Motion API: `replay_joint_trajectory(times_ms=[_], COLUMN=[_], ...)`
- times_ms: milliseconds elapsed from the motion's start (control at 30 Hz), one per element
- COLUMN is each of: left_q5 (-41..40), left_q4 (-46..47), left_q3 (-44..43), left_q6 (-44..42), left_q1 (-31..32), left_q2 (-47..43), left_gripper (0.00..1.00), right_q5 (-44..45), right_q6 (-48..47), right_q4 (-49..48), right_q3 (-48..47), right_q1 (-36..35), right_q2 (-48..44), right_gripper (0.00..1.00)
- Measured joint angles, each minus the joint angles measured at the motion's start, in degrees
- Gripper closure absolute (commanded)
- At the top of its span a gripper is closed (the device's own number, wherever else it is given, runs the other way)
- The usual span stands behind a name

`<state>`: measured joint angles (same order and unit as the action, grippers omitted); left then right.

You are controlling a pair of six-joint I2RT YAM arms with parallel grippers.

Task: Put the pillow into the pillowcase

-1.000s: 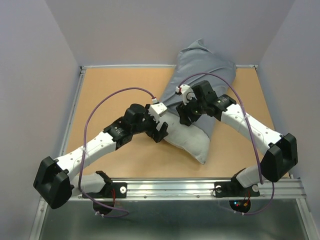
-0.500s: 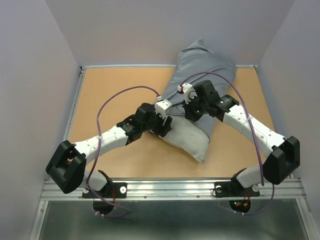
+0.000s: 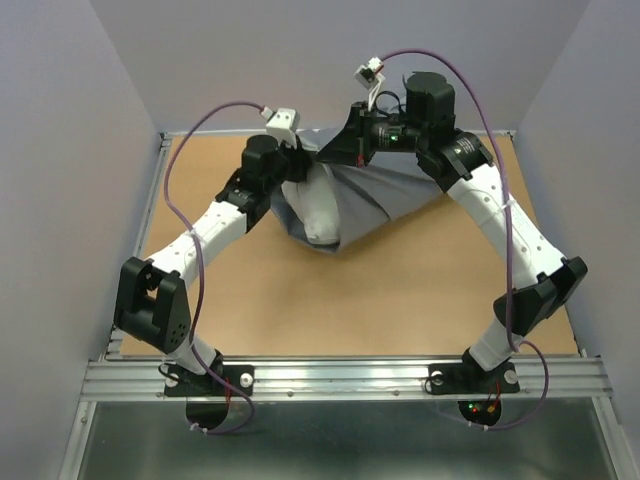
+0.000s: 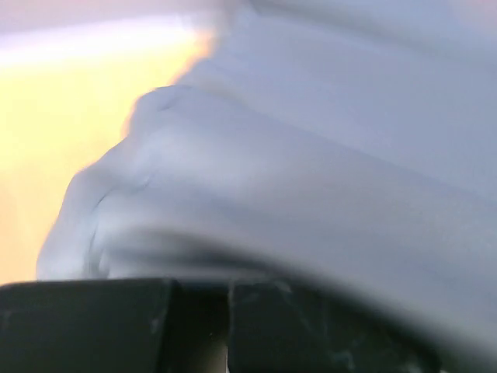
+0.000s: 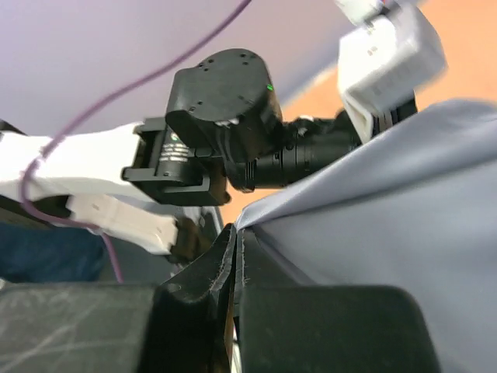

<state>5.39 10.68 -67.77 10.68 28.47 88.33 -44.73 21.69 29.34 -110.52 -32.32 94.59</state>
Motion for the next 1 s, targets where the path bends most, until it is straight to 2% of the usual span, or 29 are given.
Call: replay_joint_trajectory(times_ms=[67,100,133,233,333,467,500,533,633,700,800,867,900,1000], left_q5=[-0.70,-0.63,0.09,3.93,8.46,15.08,16.87,17.92,23.69,25.86,23.78,21.07,19.74,13.66], left_q4=[2.60,4.83,5.57,4.68,0.17,-12.63,-15.87,-17.44,-20.87,-21.05,-15.67,-11.87,-10.91,-5.44], left_q3=[-3.30,-4.96,-5.22,-1.92,6.75,14.32,14.75,14.86,15.34,17.35,24.09,28.41,29.40,30.91], left_q6=[0.17,0.00,-0.76,-4.22,-9.29,-19.65,-22.91,-24.72,-30.93,-32.24,-32.57,-32.68,-32.65,-32.30], left_q1=[-1.38,-1.70,-1.62,-1.20,-1.66,-3.65,-3.98,-4.24,-4.07,-1.31,8.57,14.03,15.10,16.17], left_q2=[0.00,-0.55,-1.05,-4.31,-11.26,-24.90,-27.98,-30.64,-36.63,-38.32,-38.42,-35.82,-34.01,-22.67], left_gripper=[0.97,0.86,0.56,0.26,0.18,0.17,0.13,0.01,0.01,0.01,0.01,0.05,0.10,0.47], right_q5=[-1.77,-2.86,-3.82,-5.70,-5.60,-4.83,-4.85,-4.85,-4.94,-4.98,-5.22,-5.33,-5.42,-5.62], right_q6=[2.82,3.78,4.39,5.81,6.45,6.82,6.86,6.93,8.00,8.76,10.34,11.72,12.28,14.49], right_q4=[-3.56,-4.66,-5.70,-6.71,-6.34,-5.55,-5.46,-5.53,-6.43,-6.86,-7.50,-7.65,-7.76,-9.16], right_q3=[-0.63,1.18,4.15,12.31,17.68,21.29,21.44,21.44,21.44,21.44,21.44,21.44,21.46,22.05], right_q1=[0.92,1.53,2.21,4.74,6.73,7.85,7.85,7.85,7.82,7.85,7.85,7.82,7.82,7.56], right_q2=[0.50,-0.63,-2.21,-5.46,-5.62,-5.29,-5.29,-5.29,-5.29,-5.16,-4.85,-4.74,-4.74,-4.87], right_gripper=[0.99,0.99,1.00,1.00,0.99,0.99,0.99,0.99,0.99,0.99,0.99,0.99,0.99,0.99])
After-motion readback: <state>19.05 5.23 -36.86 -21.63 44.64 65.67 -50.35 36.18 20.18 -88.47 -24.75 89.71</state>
